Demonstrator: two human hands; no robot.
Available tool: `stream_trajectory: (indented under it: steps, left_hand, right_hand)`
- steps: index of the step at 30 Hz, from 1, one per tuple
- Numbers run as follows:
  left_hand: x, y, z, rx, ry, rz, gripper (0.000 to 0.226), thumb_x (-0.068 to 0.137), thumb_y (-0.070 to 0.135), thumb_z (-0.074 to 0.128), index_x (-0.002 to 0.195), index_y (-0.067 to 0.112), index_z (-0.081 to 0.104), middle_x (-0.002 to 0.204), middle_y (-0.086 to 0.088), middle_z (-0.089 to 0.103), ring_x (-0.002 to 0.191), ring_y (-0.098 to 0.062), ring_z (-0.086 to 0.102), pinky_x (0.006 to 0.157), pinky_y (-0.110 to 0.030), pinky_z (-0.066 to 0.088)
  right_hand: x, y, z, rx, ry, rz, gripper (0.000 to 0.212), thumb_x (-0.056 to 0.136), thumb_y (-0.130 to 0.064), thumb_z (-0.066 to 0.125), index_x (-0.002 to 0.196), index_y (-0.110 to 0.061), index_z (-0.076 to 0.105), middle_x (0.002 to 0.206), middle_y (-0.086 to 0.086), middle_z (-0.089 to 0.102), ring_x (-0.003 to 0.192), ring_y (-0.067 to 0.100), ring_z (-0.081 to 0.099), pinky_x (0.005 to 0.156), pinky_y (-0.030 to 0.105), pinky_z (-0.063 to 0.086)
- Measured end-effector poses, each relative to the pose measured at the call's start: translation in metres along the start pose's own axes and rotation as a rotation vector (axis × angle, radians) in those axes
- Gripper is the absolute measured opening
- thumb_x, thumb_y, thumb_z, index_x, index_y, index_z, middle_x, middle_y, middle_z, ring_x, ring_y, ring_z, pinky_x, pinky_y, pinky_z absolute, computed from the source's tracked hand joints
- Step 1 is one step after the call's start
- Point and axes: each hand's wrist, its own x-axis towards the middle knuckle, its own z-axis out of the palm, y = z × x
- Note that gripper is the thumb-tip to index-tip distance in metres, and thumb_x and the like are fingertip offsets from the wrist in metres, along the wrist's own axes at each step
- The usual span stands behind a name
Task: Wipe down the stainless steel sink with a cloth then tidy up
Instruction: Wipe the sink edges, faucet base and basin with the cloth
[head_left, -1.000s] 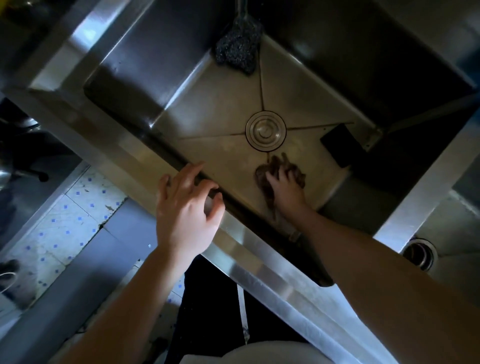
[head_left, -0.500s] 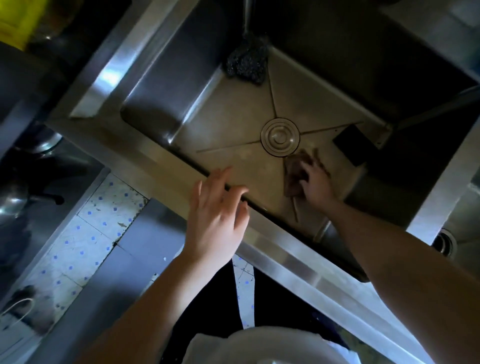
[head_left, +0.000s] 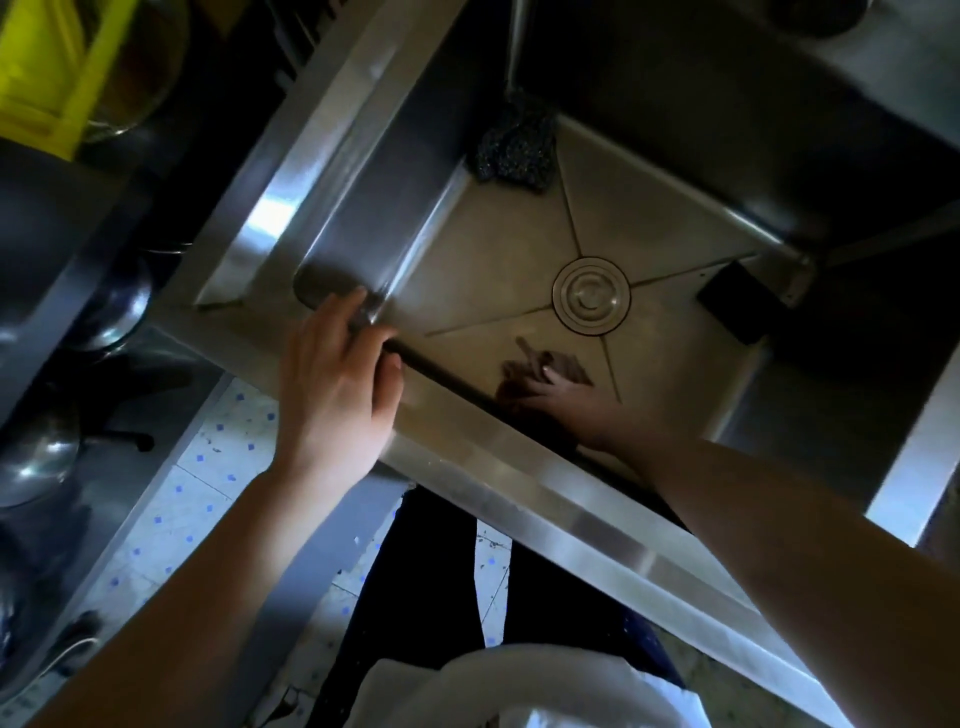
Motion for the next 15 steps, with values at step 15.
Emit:
stream_trajectory:
  steps: [15]
  left_hand:
    - [0.046,-0.07,-0.011,0.031,0.111,-0.014,0.028,0.088,0.027,0.048,0.113,0.018,0.056,0.142,-0.009,0.041,0.131,-0.029,0.036,0.113,-0.041,0.005]
  right_hand:
    - [0.105,-0.075,-0.059,-0.126,0.106,-0.062,0.047,0.089,-0.021,0.055,0.134,-0.031,0.047,0.138,0.008,0.048,0.124,0.032,0.046,0.093,0.049,0.046]
